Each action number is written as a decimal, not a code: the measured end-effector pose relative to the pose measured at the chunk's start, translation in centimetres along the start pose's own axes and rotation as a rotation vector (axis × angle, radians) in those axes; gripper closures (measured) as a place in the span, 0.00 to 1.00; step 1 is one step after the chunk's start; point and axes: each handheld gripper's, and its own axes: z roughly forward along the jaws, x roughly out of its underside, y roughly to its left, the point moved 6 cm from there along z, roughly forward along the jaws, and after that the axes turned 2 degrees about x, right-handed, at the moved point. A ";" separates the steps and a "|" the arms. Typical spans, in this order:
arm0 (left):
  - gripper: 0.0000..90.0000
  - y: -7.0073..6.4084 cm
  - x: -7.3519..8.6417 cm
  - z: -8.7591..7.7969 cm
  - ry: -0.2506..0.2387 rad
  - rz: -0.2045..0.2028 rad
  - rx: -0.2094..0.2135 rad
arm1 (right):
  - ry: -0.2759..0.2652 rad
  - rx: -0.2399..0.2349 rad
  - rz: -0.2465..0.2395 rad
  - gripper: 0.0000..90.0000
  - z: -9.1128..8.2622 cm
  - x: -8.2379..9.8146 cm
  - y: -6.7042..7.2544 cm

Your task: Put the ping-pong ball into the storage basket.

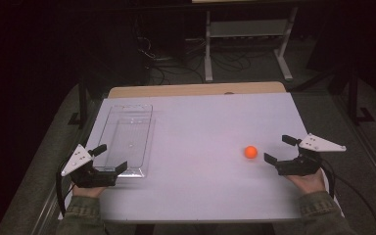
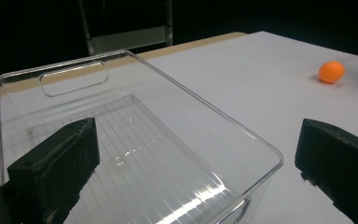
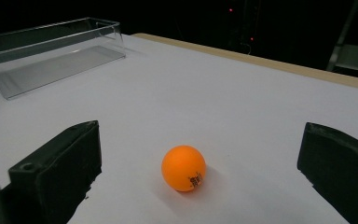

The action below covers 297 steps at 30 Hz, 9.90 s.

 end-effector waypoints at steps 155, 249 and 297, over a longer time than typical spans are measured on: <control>0.00 -10.3 -13.4 15.0 0.414 0.493 0.331 | -0.019 -0.044 -0.022 0.00 -0.8 0.0 1.6; 0.00 -18.5 -11.1 25.7 0.514 0.597 0.526 | -0.032 -0.037 -0.016 0.00 -1.4 0.1 1.7; 0.00 -21.7 -8.0 29.2 0.576 0.621 0.609 | -0.032 -0.041 -0.030 0.00 -1.6 0.1 2.0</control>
